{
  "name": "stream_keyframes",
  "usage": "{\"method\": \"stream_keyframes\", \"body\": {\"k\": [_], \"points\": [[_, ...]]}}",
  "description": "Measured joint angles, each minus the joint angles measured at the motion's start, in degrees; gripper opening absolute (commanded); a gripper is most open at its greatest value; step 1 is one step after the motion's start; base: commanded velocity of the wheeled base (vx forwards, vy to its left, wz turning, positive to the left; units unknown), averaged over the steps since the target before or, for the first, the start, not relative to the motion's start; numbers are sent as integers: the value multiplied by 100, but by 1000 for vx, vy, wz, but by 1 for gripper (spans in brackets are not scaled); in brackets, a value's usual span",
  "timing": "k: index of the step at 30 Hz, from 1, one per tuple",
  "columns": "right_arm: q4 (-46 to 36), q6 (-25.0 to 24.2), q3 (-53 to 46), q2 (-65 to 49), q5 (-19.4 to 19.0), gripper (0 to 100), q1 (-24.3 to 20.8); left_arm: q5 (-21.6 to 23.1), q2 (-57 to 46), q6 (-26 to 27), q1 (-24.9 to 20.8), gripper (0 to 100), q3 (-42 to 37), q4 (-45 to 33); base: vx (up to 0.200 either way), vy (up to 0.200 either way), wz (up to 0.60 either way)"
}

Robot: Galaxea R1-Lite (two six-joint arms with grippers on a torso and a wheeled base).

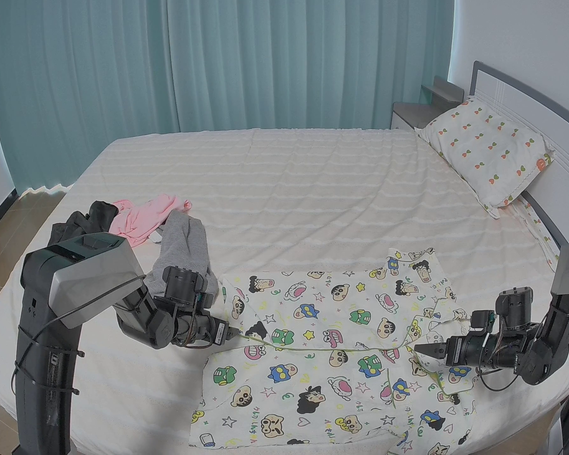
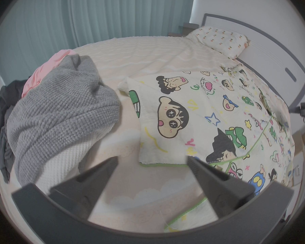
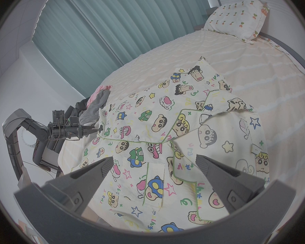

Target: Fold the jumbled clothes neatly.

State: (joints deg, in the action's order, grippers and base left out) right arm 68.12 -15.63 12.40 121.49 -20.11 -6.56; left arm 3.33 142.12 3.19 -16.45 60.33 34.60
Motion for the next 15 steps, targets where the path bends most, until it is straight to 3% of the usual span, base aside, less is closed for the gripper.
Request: {"method": "stream_keyframes", "body": {"k": [15], "points": [[4,17,-2,59,0,100,-13,-163,112,479,-118,100,182,-102,0,0,0]]}}
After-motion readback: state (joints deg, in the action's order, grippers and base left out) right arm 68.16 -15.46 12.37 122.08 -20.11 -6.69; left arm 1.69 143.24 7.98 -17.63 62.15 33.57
